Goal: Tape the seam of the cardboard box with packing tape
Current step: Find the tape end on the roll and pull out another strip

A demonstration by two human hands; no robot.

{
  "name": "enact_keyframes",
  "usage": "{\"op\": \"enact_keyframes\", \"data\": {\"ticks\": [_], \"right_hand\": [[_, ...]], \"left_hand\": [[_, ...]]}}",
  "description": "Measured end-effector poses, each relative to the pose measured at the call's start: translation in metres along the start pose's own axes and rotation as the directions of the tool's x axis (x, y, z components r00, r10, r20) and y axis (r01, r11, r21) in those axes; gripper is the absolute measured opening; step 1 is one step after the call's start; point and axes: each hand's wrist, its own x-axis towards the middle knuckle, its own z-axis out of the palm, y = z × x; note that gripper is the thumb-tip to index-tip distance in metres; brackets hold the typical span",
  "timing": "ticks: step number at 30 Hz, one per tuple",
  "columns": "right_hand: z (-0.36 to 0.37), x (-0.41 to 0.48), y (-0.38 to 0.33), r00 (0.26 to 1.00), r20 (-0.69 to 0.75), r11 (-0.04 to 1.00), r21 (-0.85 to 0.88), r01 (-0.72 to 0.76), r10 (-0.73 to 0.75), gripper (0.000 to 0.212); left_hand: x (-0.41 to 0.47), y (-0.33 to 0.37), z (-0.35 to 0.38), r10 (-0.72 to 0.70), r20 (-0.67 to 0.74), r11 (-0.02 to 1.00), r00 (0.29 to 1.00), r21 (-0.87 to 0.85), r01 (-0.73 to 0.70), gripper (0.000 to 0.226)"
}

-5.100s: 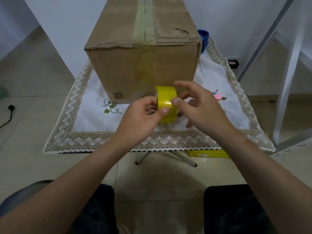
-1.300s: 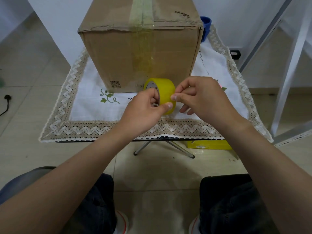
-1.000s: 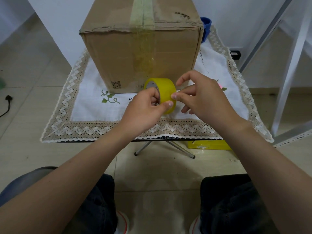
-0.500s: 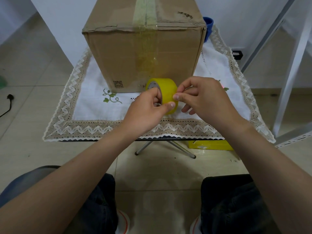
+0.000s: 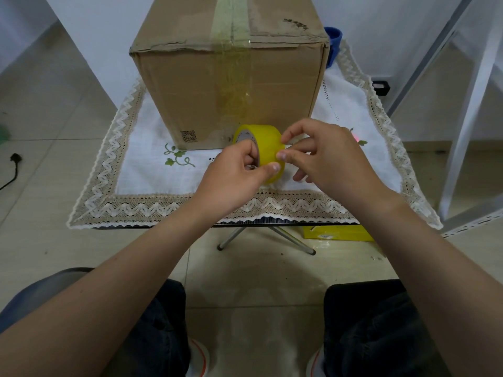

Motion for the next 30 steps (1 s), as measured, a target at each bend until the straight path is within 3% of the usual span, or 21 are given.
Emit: {"op": "enact_keyframes", "data": {"ticks": [8, 18, 27, 30], "right_hand": [[-0.0012, 0.0001, -0.0026, 0.998, 0.028, 0.995, 0.083, -0.053, 0.051, 0.007], [0.0013, -0.0015, -0.0013, 1.0, -0.012, 0.999, 0.044, -0.004, 0.005, 0.02], [-0.001, -0.0015, -0.0008, 0.999, 0.033, 0.999, 0.035, -0.005, 0.004, 0.012], [-0.003, 0.0, 0.0017, 1.0, -0.002, 1.0, 0.011, 0.01, -0.009, 0.016]], "left_hand": [[-0.0021, -0.0003, 0.0005, -0.01, 0.016, 1.0, 1.0, -0.027, 0.011, 0.065], [-0.0006, -0.0001, -0.0014, -0.042, -0.005, 0.999, 0.999, -0.032, 0.042, 0.036], [-0.0031, 0.0016, -0.001, -0.029, 0.02, 0.999, 0.999, -0.024, 0.03, 0.066], [-0.0013, 0.0005, -0.0014, -0.028, 0.022, 0.999, 0.999, -0.023, 0.028, 0.062]]}}
